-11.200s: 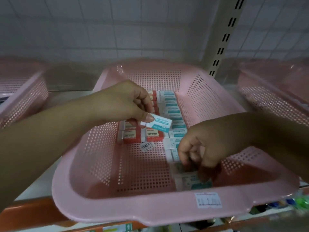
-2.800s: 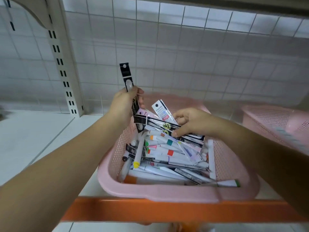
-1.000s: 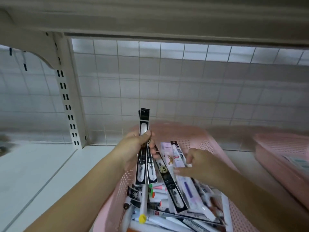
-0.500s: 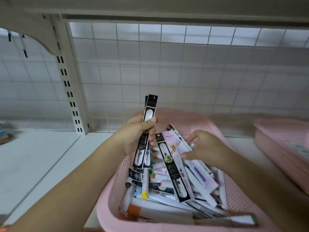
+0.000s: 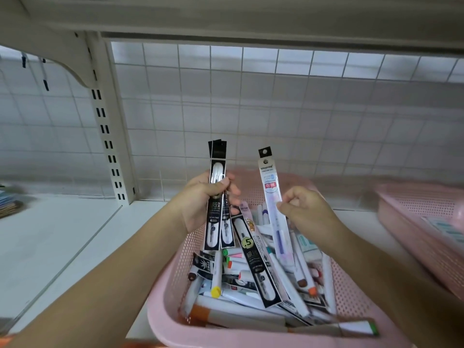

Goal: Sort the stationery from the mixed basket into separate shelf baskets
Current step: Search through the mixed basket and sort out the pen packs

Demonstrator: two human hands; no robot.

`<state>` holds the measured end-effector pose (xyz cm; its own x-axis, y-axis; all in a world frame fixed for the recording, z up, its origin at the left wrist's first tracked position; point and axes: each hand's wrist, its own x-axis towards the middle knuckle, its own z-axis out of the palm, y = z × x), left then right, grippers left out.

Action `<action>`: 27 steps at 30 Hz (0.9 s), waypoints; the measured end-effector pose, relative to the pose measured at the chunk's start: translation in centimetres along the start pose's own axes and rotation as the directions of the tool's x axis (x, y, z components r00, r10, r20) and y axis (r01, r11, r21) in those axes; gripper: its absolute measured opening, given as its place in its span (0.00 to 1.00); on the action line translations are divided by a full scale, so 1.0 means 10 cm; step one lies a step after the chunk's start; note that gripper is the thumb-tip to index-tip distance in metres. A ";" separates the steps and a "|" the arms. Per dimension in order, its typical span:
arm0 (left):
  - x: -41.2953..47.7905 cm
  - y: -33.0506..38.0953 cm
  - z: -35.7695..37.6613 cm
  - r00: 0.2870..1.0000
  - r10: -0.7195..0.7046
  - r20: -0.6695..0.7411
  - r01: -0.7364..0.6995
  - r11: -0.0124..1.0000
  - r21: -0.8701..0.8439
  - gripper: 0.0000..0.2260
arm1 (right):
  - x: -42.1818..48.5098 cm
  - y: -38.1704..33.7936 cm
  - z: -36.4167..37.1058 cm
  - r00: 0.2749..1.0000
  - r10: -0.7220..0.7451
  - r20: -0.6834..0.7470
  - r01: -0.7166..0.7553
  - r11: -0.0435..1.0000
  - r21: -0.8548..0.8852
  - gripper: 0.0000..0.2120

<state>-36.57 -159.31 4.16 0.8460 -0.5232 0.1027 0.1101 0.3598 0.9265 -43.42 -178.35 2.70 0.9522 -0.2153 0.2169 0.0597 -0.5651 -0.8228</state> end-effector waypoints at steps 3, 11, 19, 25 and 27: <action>0.00 0.00 0.00 1.000 -0.008 -0.003 0.008 1.000 0.019 0.05 | 0.01 -0.01 0.01 1.000 0.021 -0.015 -0.020 0.996 0.085 0.08; 0.02 -0.03 0.00 0.999 -0.041 -0.033 0.044 0.995 0.087 0.05 | 0.03 -0.02 -0.01 0.998 0.028 -0.061 -0.018 0.986 0.166 0.12; 0.04 -0.02 0.00 0.997 -0.041 -0.067 0.045 0.997 0.060 0.03 | 0.05 -0.04 0.01 0.988 0.030 -0.154 0.010 0.968 0.251 0.08; 0.05 -0.04 -0.02 0.997 -0.044 -0.059 0.052 0.990 0.128 0.04 | 0.05 -0.07 0.01 0.991 0.123 -0.058 -0.096 0.934 0.345 0.13; 0.06 -0.04 -0.02 0.997 -0.063 -0.039 0.067 0.990 0.122 0.10 | 0.04 -0.07 0.00 0.989 0.130 -0.071 -0.098 0.934 0.343 0.17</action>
<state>-35.95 -159.62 3.73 0.8572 -0.5141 0.0302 0.1020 0.2269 0.9686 -43.09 -178.07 3.32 0.9282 -0.3427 0.1451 0.0653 -0.2338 -0.9701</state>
